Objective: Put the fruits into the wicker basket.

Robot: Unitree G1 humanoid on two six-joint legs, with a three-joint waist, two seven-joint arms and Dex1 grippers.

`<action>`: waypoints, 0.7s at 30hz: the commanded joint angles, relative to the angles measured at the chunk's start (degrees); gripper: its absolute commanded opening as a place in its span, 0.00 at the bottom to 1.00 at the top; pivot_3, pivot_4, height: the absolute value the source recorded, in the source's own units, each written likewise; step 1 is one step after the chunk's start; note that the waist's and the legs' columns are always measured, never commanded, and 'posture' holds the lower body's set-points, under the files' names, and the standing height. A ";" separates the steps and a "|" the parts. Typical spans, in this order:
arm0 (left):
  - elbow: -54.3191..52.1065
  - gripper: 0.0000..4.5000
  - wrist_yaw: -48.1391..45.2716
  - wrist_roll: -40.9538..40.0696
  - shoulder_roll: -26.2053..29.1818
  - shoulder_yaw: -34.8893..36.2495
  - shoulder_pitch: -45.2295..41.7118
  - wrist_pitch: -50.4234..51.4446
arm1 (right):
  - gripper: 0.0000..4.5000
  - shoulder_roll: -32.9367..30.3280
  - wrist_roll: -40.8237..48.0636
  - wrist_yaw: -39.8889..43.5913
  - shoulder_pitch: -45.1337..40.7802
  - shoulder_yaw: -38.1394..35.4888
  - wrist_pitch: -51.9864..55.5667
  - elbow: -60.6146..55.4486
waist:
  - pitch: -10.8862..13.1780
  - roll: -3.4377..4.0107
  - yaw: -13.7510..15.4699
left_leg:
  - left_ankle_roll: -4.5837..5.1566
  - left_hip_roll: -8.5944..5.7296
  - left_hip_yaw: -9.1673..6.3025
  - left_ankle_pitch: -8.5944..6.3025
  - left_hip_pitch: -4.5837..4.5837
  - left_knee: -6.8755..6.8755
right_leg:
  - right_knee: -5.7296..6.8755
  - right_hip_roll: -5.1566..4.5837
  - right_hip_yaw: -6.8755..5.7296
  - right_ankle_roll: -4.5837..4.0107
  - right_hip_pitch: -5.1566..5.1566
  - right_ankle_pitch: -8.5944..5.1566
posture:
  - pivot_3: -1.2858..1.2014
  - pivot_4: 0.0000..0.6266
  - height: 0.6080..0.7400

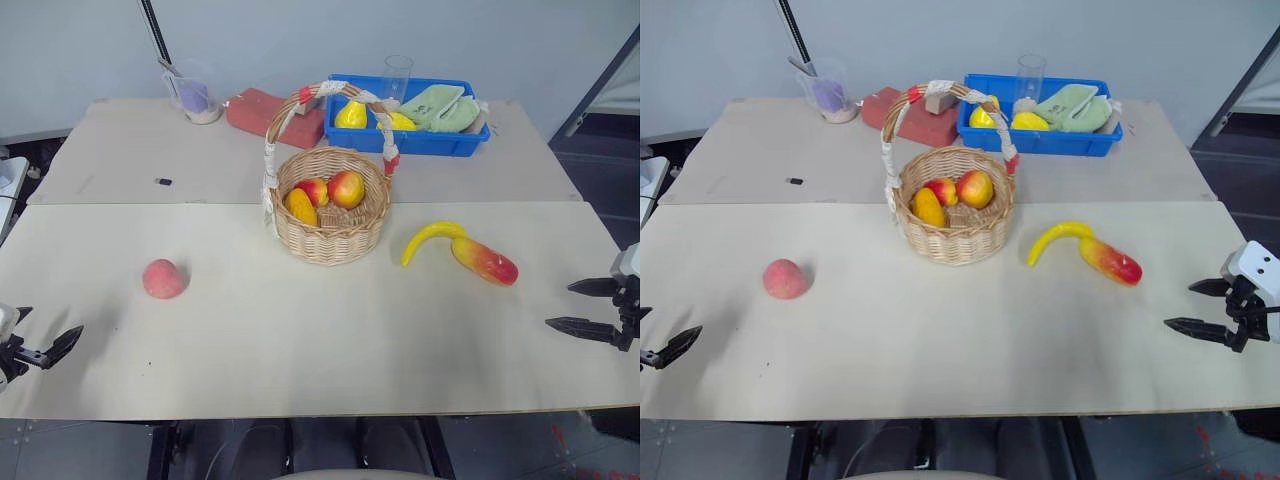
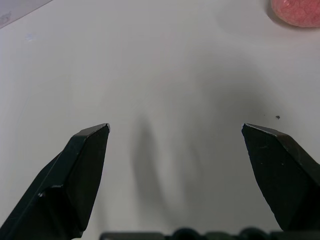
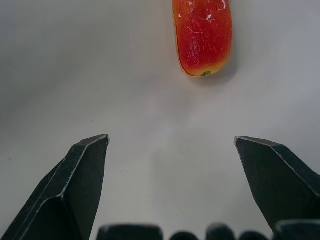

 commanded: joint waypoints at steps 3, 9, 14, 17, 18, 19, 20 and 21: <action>-4.39 1.00 0.74 0.08 0.92 1.52 1.02 3.40 | 0.99 -1.13 0.36 -0.14 -0.76 -1.36 -0.30 0.00 | 0.00 0.00 -0.01 | 0.00 0.00 0.00 0.00 0.00 0.00 | 0.00 0.00 0.00 0.00 0.00 0.00 | 0.52 0.24 1.00; -6.97 1.00 0.05 -0.48 0.77 2.11 1.11 4.84 | 0.99 -1.04 0.38 -0.09 -0.84 -1.23 -0.41 0.15 | 0.00 0.00 -0.02 | 0.00 0.00 0.00 0.00 0.00 0.00 | 0.00 0.01 0.00 0.00 0.00 0.00 | 0.52 0.24 1.00; -8.29 1.00 -1.20 -2.49 0.17 3.53 0.67 4.41 | 0.99 -0.93 0.35 -0.13 -0.91 -1.15 -0.57 0.18 | 0.00 0.00 -0.02 | 0.00 0.01 0.00 0.00 0.00 0.00 | 0.01 0.01 0.01 0.00 0.00 0.00 | 0.52 0.24 1.00; -9.28 1.00 -2.45 -4.81 -0.33 4.50 0.89 6.16 | 0.99 -0.82 0.32 -0.13 -0.85 -1.07 -0.71 0.18 | 0.00 0.00 -0.01 | 0.00 0.01 0.01 0.00 0.00 0.00 | 0.00 0.00 0.01 0.00 0.00 0.00 | 0.52 0.24 1.00; -9.43 1.00 -2.48 -4.83 -0.37 4.63 0.95 6.32 | 0.99 -0.82 0.32 -0.11 -0.84 -1.05 -0.73 0.20 | 0.00 0.00 0.00 | 0.00 0.01 0.01 0.00 0.00 0.00 | 0.00 0.00 0.01 0.00 0.00 0.00 | 0.52 0.24 1.00; -9.63 1.00 -2.31 -4.68 -0.55 4.59 0.83 6.03 | 0.99 -0.82 0.32 -0.05 -0.87 -1.02 -0.77 0.19 | 0.00 0.00 0.00 | 0.00 0.00 0.01 0.00 0.00 0.00 | 0.00 0.00 0.01 0.00 0.00 0.00 | 0.52 0.24 1.00; -9.77 1.00 -2.20 -4.63 -0.68 4.54 0.73 5.84 | 0.99 -0.83 0.32 -0.01 -0.90 -0.99 -0.80 0.19 | 0.00 0.00 0.00 | 0.00 0.00 0.01 0.00 0.00 0.00 | 0.01 0.01 0.01 0.00 0.00 0.00 | 0.52 0.24 1.00; -10.62 1.00 -1.45 -5.86 -1.33 4.54 -0.10 7.24 | 0.99 -0.82 0.55 0.18 -1.06 -0.96 -0.71 -0.36 | 0.00 0.00 0.01 | 0.00 0.00 0.01 0.00 0.00 0.00 | 0.01 0.00 0.01 0.00 0.00 0.00 | 0.52 0.24 1.00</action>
